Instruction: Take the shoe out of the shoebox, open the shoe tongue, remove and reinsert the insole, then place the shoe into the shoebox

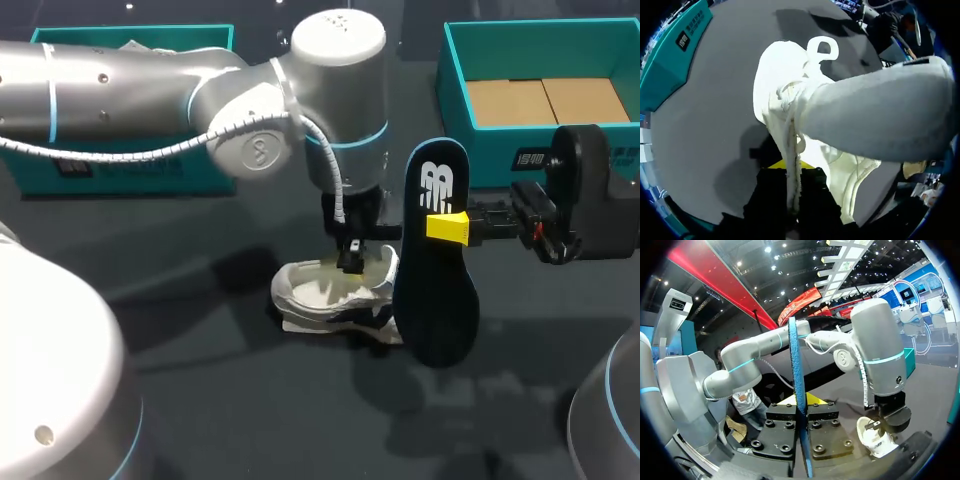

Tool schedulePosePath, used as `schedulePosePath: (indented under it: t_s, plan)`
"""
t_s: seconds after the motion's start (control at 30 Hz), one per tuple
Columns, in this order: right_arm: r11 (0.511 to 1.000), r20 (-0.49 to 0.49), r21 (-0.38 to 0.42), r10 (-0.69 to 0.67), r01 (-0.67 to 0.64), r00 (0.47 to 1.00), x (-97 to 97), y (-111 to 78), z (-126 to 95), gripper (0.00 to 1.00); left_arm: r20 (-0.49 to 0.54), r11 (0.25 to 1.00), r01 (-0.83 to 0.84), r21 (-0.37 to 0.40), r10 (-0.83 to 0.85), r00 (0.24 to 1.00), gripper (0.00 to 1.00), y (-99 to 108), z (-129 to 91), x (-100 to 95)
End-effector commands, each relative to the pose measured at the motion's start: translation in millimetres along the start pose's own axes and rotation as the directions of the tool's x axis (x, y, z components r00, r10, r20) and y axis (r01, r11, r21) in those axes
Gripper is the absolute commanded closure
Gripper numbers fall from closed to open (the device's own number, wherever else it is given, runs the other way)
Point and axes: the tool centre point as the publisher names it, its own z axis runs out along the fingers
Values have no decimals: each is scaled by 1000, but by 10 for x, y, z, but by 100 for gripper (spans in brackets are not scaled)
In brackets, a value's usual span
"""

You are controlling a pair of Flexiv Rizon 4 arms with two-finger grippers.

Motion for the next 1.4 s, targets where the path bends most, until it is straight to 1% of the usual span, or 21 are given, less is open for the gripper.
schedulePosePath:
  t_s: [0.03,0.43,0.57,0.63,0.7,0.73,0.77,1.2,1.23,1.27,1.3,1.33,1.37,1.4]
  plan:
    - [1000,4,0,1,-1,1000,13,-5,6,100,-9,1000,-1,9,1,1000,100,64,-48,-20]
    - [1000,4,0,1,-1,1000,13,-5,6,100,-9,1000,-1,9,1,1000,100,64,-48,-20]
    - [1000,4,0,1,-1,1000,13,-5,6,100,-43,988,-151,21,152,987,100,138,-267,-107]
    - [1000,4,0,1,-1,1000,13,-5,6,100,-43,979,-204,14,205,978,100,168,-343,-121]
    - [1000,4,0,1,-1,1000,13,-5,6,100,-85,949,-315,11,315,945,100,197,-438,-138]
    - [1000,4,0,1,-1,1000,13,-5,6,100,-77,928,-373,-8,372,925,100,203,-487,-128]
    - [1000,4,0,1,-1,1000,13,-5,6,100,-43,891,-452,-49,450,892,100,208,-560,-108]
    - [1000,4,0,1,-1,1000,13,-5,6,100,-43,891,-452,-49,450,892,100,208,-560,-108]
    - [1000,4,0,1,-1,1000,13,-5,6,100,-42,876,-481,-34,480,876,100,214,-578,-110]
    - [1000,4,0,1,-1,1000,13,-5,6,100,-64,839,-544,-10,542,838,100,219,-599,-112]
    - [1000,4,0,1,-1,1000,13,-5,6,100,-48,809,-588,-9,587,808,100,224,-619,-100]
    - [1000,4,0,1,-1,1000,13,-5,6,100,-41,792,-610,-27,609,792,100,227,-636,-89]
    - [1000,4,0,1,-1,1000,13,-5,6,100,-45,749,-663,-20,661,749,100,227,-656,-69]
    - [1000,4,0,1,-1,1000,13,-5,6,100,-37,729,-684,-23,683,729,100,230,-671,-53]
